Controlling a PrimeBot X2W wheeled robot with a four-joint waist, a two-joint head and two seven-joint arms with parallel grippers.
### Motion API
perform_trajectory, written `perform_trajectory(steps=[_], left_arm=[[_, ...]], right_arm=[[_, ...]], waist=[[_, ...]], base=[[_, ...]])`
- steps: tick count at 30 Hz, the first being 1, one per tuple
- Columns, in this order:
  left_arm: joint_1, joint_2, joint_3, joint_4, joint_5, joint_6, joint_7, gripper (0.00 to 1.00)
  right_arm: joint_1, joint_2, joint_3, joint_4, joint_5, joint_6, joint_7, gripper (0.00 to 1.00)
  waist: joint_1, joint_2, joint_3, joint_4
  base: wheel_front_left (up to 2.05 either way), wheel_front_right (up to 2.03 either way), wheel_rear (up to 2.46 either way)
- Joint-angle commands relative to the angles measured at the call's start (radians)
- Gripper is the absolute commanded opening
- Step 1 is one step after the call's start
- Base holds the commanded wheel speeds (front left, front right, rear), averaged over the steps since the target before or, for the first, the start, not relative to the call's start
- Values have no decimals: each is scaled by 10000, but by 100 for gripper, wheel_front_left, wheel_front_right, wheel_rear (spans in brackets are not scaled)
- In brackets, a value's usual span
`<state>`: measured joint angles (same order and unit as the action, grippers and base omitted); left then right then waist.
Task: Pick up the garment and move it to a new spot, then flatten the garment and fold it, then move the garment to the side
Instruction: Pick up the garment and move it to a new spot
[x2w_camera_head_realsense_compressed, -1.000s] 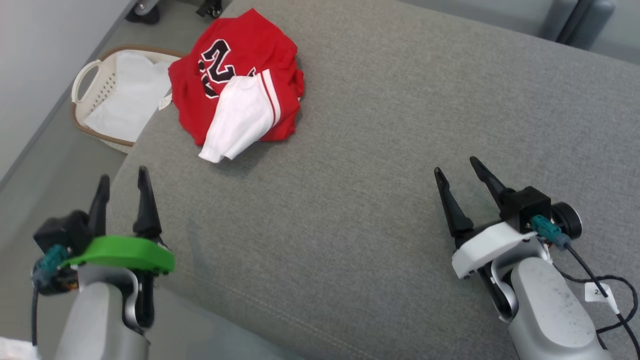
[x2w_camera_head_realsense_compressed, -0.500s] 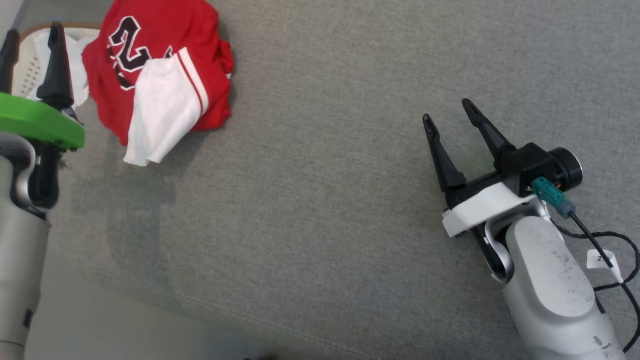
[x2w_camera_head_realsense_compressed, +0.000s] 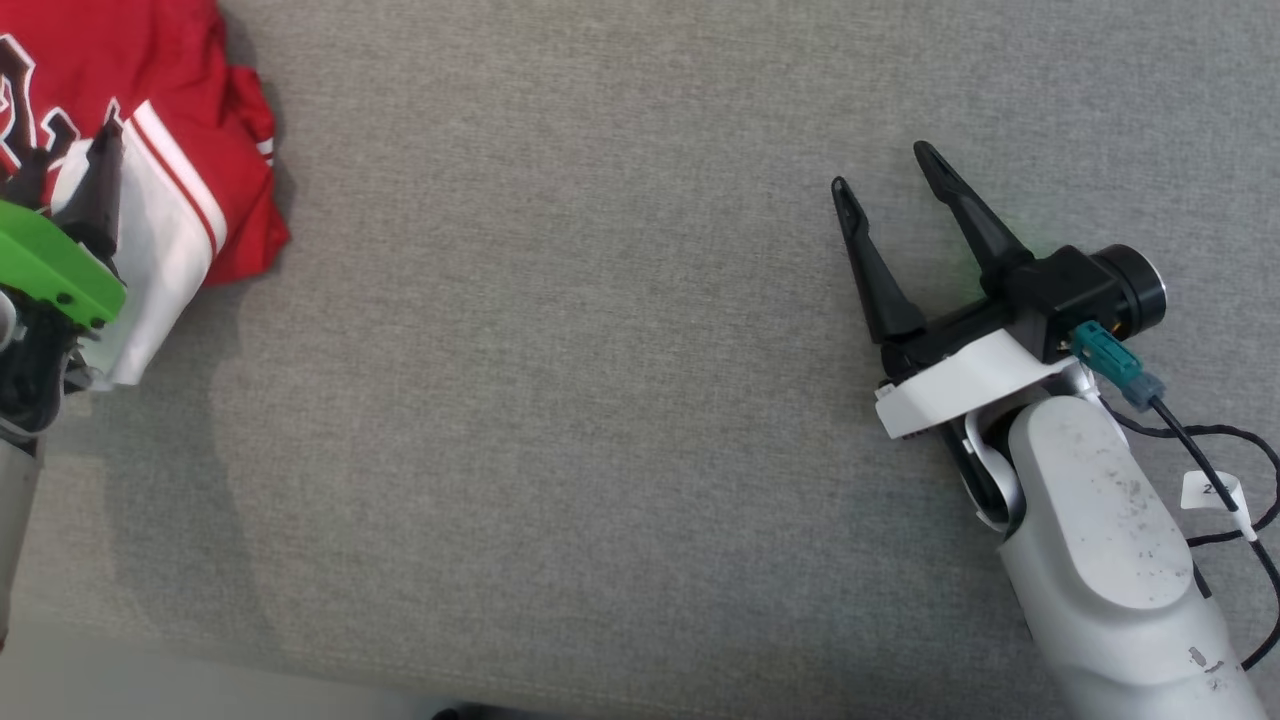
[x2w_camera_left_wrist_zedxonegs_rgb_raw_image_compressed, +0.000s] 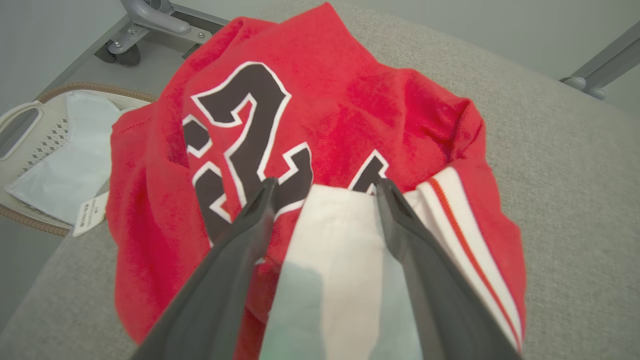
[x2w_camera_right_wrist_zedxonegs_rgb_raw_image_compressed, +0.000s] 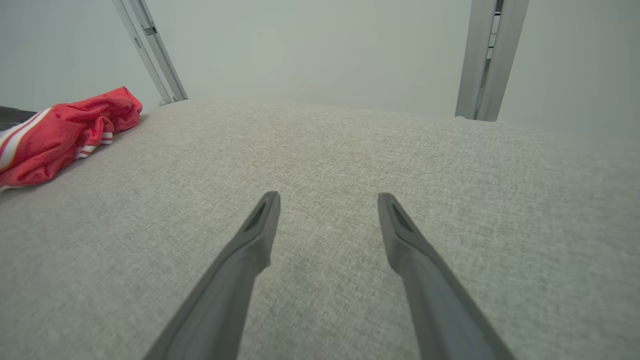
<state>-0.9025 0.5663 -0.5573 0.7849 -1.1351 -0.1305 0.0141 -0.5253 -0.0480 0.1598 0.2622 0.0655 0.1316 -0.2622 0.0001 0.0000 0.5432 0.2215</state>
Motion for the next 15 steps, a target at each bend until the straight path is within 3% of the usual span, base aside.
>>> perform_trajectory(steps=[1, 4, 5, 6, 15], left_arm=[[282, -18, -132, 173, -348, -3, 191, 100], [515, -137, -304, 314, -941, -3, 457, 100], [619, -112, -456, 270, -997, -3, 476, 22], [699, -96, -525, 245, -1102, -3, 389, 0], [26, 340, -1194, -660, -767, -3, -1714, 0]], right_arm=[[56, -54, -87, 2, -68, -19, -26, 100], [196, -74, -140, 66, -52, -19, -19, 100], [226, -74, -144, 110, -39, -19, -17, 100], [235, -74, -151, 142, -43, -19, -19, 100], [412, -51, -338, 178, 345, -19, -20, 100]], waist=[[-1, 0, 316, -353], [-1, 0, 234, -393], [-1, 0, 168, -404], [-1, 0, 104, -404], [-1, 0, -845, -404]], base=[[0, 0, 0], [0, 0, 0], [0, 0, 0], [0, 0, 0], [0, 0, 0]])
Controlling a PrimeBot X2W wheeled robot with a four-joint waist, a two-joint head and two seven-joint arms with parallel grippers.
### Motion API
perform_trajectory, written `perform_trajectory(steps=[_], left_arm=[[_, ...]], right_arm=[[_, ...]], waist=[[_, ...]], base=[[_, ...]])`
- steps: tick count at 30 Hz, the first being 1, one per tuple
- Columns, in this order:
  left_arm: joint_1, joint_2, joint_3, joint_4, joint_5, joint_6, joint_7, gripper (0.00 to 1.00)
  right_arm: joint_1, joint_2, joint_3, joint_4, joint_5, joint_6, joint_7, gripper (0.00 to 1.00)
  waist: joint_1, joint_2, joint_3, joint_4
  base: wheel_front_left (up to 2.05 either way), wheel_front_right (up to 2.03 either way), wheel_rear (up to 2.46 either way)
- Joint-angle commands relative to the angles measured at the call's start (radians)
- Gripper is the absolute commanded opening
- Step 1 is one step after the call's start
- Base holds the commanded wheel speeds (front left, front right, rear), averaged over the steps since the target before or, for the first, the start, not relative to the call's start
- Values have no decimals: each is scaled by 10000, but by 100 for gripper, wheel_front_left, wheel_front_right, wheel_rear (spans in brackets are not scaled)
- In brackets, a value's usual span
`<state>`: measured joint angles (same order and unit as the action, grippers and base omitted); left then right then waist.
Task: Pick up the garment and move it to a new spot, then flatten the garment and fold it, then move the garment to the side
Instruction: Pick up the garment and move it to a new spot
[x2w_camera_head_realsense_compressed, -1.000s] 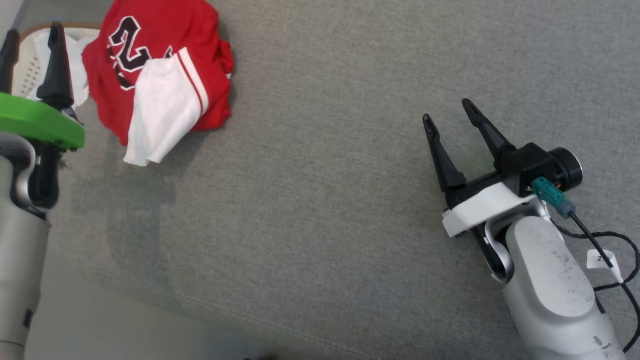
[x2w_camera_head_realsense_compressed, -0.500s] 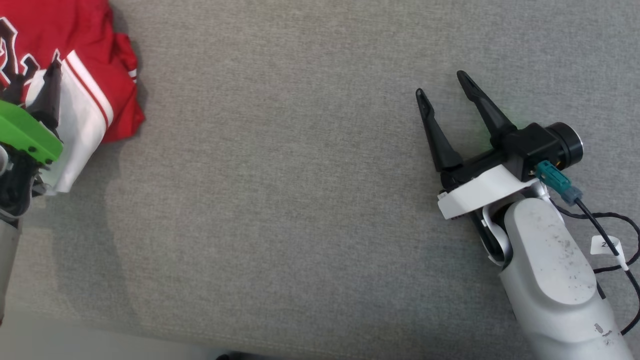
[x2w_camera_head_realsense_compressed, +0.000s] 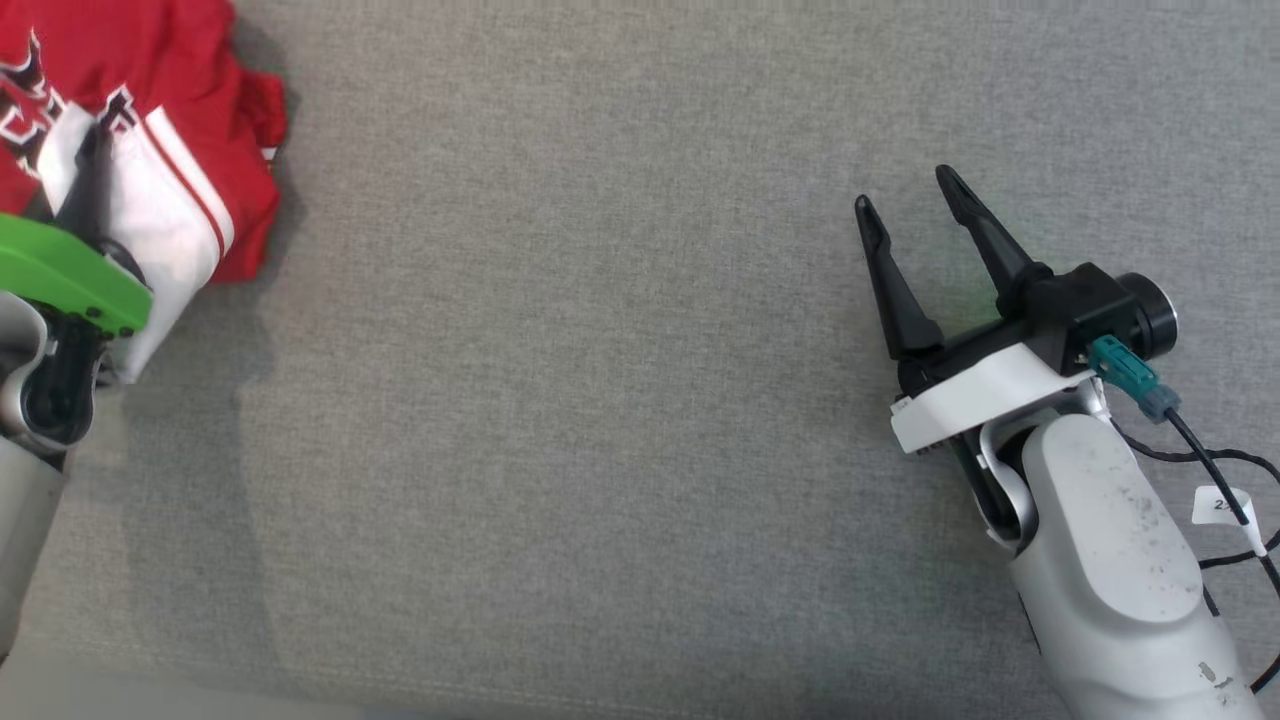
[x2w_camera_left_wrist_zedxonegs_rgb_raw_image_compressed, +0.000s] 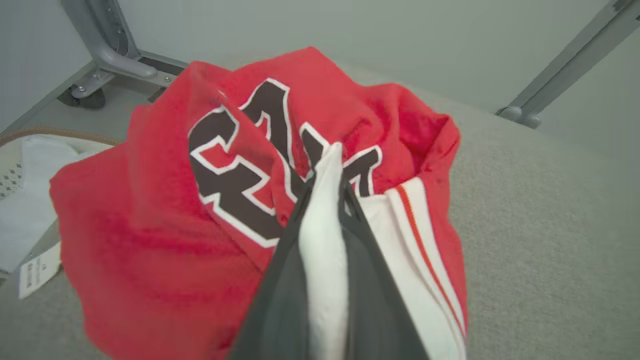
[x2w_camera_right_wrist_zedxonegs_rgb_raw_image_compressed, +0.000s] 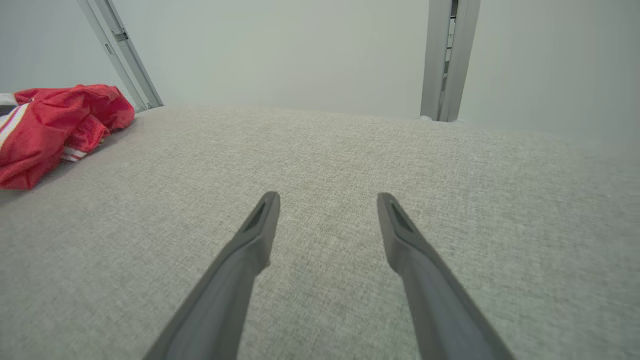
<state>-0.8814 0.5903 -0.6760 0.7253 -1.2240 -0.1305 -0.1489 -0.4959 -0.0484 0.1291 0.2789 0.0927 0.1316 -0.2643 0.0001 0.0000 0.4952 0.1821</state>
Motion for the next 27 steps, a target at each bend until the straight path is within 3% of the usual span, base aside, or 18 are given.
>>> perform_trajectory(steps=[1, 10, 17, 23, 27], left_arm=[[-272, 100, -122, -192, 183, -3, -273, 0], [-1289, -257, -932, -1661, 955, -3, -1086, 0], [-1108, -1289, -1377, -2571, 1613, -3, -1158, 0], [-640, -2404, -2123, -2530, 2215, -3, -1170, 0], [-215, -3021, -2641, -2289, 2514, -3, -1165, 0]], right_arm=[[197, -47, -42, 37, 135, -19, -1, 100], [886, -49, -243, -8, 850, -19, -1, 100], [1282, -38, -360, -93, 1247, -19, -1, 100], [1517, -38, -241, -222, 1547, -19, -1, 100], [1728, -38, -351, -256, 1671, -19, -1, 100]], waist=[[-1, 0, -509, -46], [-1, 0, -1652, -1079], [-1, 0, -1916, -2517], [-1, 0, -1821, -3870], [-1, 0, -1736, -4369]], base=[[0, 0, 0], [0, 0, 0], [0, 0, 0], [0, 0, 0], [0, 0, 0]])
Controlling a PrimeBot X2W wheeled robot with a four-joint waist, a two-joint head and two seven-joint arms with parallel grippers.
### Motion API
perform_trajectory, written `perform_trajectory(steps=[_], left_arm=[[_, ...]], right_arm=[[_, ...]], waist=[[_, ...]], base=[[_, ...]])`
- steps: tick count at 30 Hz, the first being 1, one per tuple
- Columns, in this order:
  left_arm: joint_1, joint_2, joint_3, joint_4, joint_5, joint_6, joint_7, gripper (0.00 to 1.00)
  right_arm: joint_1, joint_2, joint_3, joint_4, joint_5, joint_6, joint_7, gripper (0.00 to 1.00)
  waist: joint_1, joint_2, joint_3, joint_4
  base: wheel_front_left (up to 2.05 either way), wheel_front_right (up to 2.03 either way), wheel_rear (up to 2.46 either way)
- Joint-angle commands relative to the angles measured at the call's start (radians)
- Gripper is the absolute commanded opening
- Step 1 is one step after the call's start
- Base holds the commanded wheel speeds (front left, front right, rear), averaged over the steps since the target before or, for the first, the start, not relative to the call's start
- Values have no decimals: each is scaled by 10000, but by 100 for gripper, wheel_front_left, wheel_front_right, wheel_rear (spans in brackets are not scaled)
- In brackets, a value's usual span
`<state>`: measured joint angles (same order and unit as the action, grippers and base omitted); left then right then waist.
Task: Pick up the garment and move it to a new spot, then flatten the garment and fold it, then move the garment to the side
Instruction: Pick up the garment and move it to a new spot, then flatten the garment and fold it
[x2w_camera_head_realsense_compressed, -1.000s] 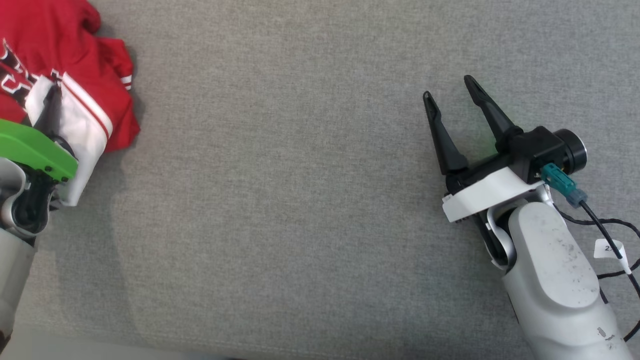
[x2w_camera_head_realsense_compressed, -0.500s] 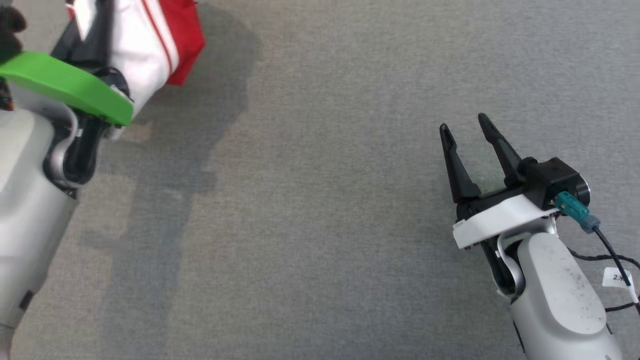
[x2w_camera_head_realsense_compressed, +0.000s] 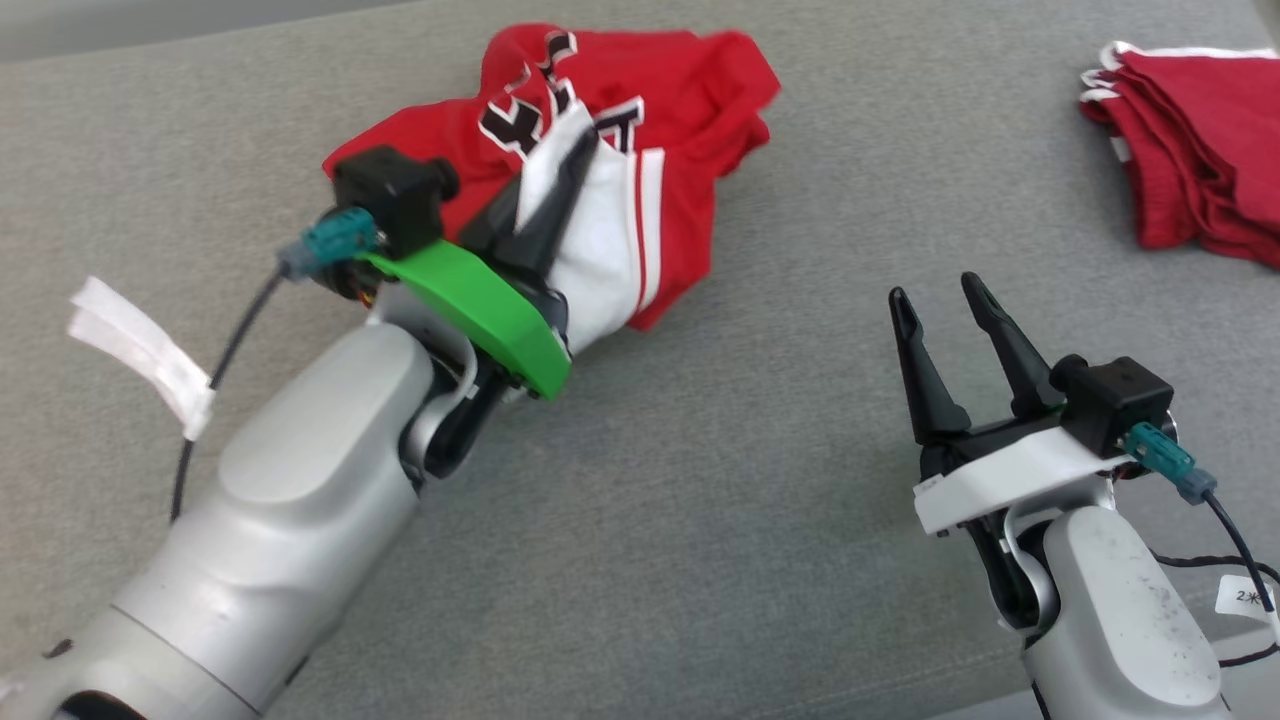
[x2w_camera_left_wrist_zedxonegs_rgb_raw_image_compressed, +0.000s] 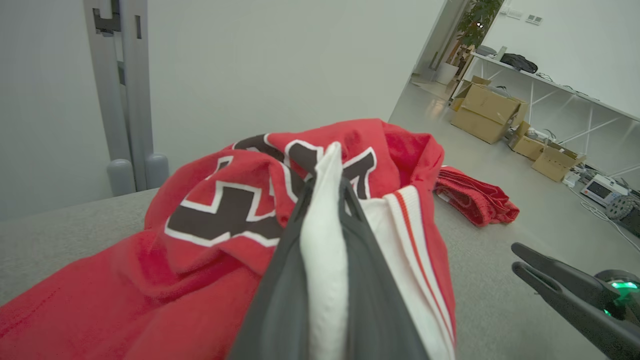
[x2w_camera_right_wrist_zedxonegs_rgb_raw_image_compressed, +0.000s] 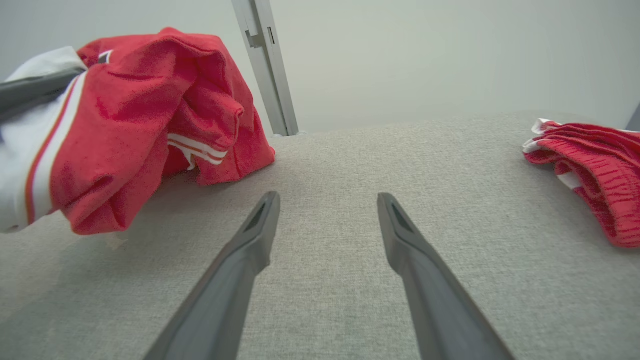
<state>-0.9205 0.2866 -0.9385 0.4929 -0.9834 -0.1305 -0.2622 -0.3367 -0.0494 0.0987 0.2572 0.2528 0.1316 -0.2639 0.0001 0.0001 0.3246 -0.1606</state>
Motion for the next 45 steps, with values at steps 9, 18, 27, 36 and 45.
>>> perform_trajectory(steps=[9, 18, 27, 36, 45], left_arm=[[1630, -509, 827, 538, 1508, 178, -30, 100], [3790, -745, 3846, -127, 3169, 82, -19, 100], [6069, -1103, 6460, -723, 4921, 15, -21, 100], [8429, -1770, 7957, -1439, 6147, -8, -21, 100], [9586, -2210, 8168, -1697, 6401, -13, -21, 100]], right_arm=[[364, -29, -235, -4, 18, -17, -4, 100], [505, -32, -416, 287, -105, -19, -6, 100], [977, -32, -349, 749, -216, -19, -6, 100], [1917, -35, -403, 1075, -435, -19, -6, 100], [2489, -33, -308, 1200, -511, -19, -6, 100]], waist=[[-1, -1, -206, -741], [-1, -1, -1086, 510], [-1, -1, -2033, 1281], [-1, -1, -2745, 1619], [-1, -1, -2928, 1654]], base=[[0, 0, 0], [0, 0, 0], [0, 0, 0], [0, 0, 0], [0, 0, 0]])
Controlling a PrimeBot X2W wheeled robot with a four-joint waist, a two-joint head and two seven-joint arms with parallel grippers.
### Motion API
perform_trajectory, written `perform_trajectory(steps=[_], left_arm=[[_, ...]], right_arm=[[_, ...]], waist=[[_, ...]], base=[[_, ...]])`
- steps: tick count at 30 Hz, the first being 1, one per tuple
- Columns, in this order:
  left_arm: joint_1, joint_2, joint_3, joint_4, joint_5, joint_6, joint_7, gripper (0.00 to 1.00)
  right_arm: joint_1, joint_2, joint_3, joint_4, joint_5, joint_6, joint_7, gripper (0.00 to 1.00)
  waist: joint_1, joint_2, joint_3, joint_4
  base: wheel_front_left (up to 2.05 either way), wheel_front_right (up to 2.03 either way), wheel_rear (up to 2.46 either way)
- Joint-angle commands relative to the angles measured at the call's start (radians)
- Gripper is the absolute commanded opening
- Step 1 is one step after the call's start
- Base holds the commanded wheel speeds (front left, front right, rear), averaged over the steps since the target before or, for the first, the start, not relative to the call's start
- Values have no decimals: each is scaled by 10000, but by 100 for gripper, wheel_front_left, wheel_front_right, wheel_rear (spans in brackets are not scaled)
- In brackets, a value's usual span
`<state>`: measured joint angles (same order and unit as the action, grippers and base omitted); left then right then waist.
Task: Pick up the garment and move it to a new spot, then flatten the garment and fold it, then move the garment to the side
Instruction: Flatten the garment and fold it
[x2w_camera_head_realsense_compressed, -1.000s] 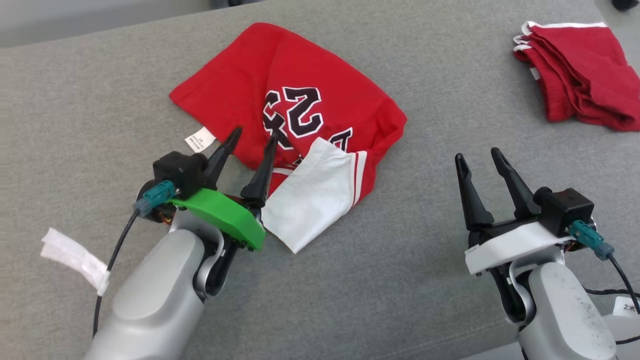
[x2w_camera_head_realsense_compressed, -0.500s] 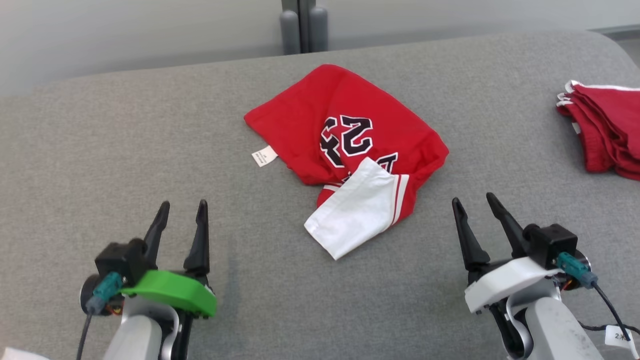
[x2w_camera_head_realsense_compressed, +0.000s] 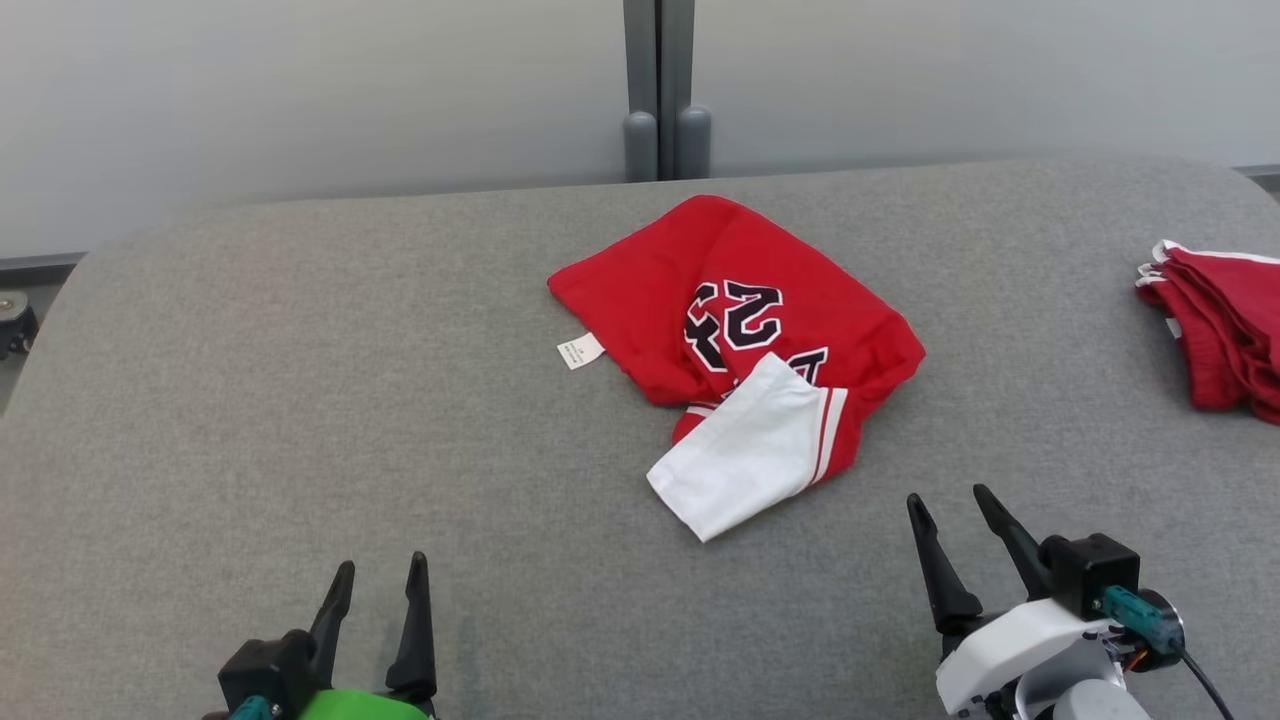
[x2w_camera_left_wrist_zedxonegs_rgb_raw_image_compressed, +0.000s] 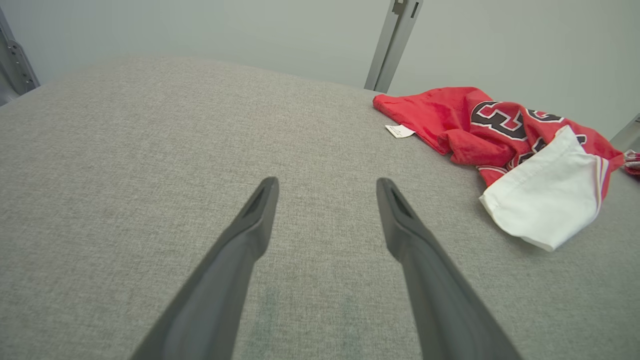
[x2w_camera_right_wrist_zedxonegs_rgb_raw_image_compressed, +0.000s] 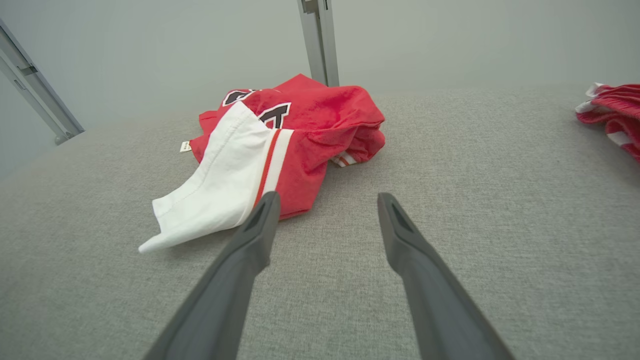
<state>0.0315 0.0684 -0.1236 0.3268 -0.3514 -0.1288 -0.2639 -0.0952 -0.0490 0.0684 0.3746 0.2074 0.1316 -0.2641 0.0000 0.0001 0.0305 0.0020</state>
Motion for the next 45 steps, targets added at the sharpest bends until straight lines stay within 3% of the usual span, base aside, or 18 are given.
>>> perform_trajectory(steps=[1, 6, 13, 19, 27, 28, 29, 32, 33, 40, 45], left_arm=[[22, -53, -36, -32, 84, -30, -4, 100], [-356, -82, -311, -24, 49, -31, -4, 100], [-768, -110, -710, 145, -199, -32, -2, 100], [-1070, -115, -958, 276, -464, -32, -4, 100], [-1543, -48, -1446, 413, -608, -33, -4, 100], [-1611, 1, -1522, 435, -654, -33, -4, 100], [-1662, 40, -1551, 454, -687, -33, -4, 100], [-1822, 37, -1525, 472, -772, -31, -4, 100], [-1843, 30, -1504, 480, -779, -31, -4, 100], [-1711, -46, -1562, 478, -841, -33, -4, 100], [-1627, -71, -1651, 438, -848, -33, -4, 100]], right_arm=[[69, -37, 19, 13, -86, -19, -4, 100], [-338, -34, 586, -173, -136, -19, -4, 100], [-1881, -39, 2838, 449, 239, -19, -4, 100], [-3472, -51, 4376, 2031, 632, -19, 324, 100], [-4178, -34, 4622, 4255, 821, -19, 657, 100], [-4193, -46, 4669, 4487, 815, -19, 661, 98], [-4183, -48, 4699, 4659, 817, -19, 667, 83], [-4189, -40, 4783, 5162, 821, -19, 640, 11], [-4198, -43, 4774, 5266, 833, -22, 605, 0], [-4572, -59, 4603, 5039, 923, -19, 106, 0], [-4942, -25, 4436, 3620, 995, -19, -8, 0]], waist=[[0, -1, 38, 62], [0, -1, 244, 292], [0, -1, 845, 949], [0, -1, 1349, 1510], [0, -1, 1957, 2110], [0, -1, 2014, 2145], [0, -1, 2039, 2163], [0, -1, 2099, 2187], [0, -1, 2106, 2174], [0, -1, 2066, 1985], [0, -1, 1886, 1943]], base=[[0, 0, 0], [0, 0, 0], [0, 0, 0], [0, 0, 0], [0, 0, 0], [0, 0, 0], [0, 0, 0], [0, 0, 0], [0, 0, 0], [0, 0, 0], [0, 0, 0]])
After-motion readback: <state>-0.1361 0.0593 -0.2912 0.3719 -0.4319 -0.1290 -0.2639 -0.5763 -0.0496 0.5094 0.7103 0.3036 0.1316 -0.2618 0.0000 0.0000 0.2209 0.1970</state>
